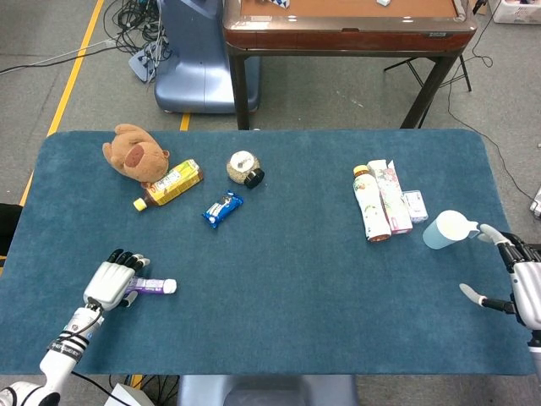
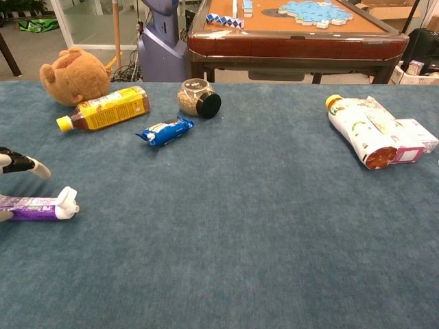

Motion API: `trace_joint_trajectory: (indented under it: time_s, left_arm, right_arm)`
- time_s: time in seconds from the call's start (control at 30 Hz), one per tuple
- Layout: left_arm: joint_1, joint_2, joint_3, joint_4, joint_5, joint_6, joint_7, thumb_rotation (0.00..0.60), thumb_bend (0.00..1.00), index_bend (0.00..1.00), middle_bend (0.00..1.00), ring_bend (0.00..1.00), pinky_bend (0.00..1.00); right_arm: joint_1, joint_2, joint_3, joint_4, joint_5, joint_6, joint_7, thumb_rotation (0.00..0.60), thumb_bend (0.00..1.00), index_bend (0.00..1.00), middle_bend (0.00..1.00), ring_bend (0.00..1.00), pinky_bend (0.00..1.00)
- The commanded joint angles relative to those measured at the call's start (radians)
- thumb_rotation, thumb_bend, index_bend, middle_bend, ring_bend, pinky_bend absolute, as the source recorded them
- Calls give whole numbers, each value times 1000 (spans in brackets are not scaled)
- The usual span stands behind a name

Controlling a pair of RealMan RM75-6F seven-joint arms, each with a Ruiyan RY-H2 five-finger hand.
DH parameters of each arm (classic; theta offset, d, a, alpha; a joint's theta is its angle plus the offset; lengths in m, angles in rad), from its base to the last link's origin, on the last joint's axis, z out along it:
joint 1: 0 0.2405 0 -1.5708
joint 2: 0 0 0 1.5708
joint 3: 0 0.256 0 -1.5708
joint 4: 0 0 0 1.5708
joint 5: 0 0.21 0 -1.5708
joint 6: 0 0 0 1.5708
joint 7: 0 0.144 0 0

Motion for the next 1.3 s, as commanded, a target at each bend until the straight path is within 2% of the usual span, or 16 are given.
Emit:
trace_joint_trajectory:
  time_s: [0.03, 0.2, 0.33, 0.67, 1.3]
  left_arm:
    - [-5, -10, -8, 12, 0, 4, -10, 600, 284, 189, 195, 137, 85]
    - [2, 7, 5, -19, 13, 11, -12, 600, 283, 192, 198, 137, 85]
    - [12, 21, 19, -46, 20, 24, 22, 600, 283, 235, 242, 145, 86]
    - [15, -6, 7, -35, -32, 17, 108, 600, 284, 317, 336, 187, 110]
    - [6, -40, -9, 12, -40, 9, 46, 600, 285, 393, 418, 227, 140]
  right_arm:
    - [0, -1, 0, 1, -1, 0, 0, 600, 27, 118, 260, 154, 210]
    - [-1, -4, -1, 7, 0, 0, 1, 600, 27, 118, 260, 153, 210]
    - [2, -6, 0, 13, 4, -9, 5, 600, 28, 118, 260, 152, 210]
    - [3, -8, 0, 21, 1, -11, 15, 600, 28, 118, 260, 152, 210]
    - [-2, -6, -1, 17, 4, -10, 14, 600, 27, 118, 260, 152, 210]
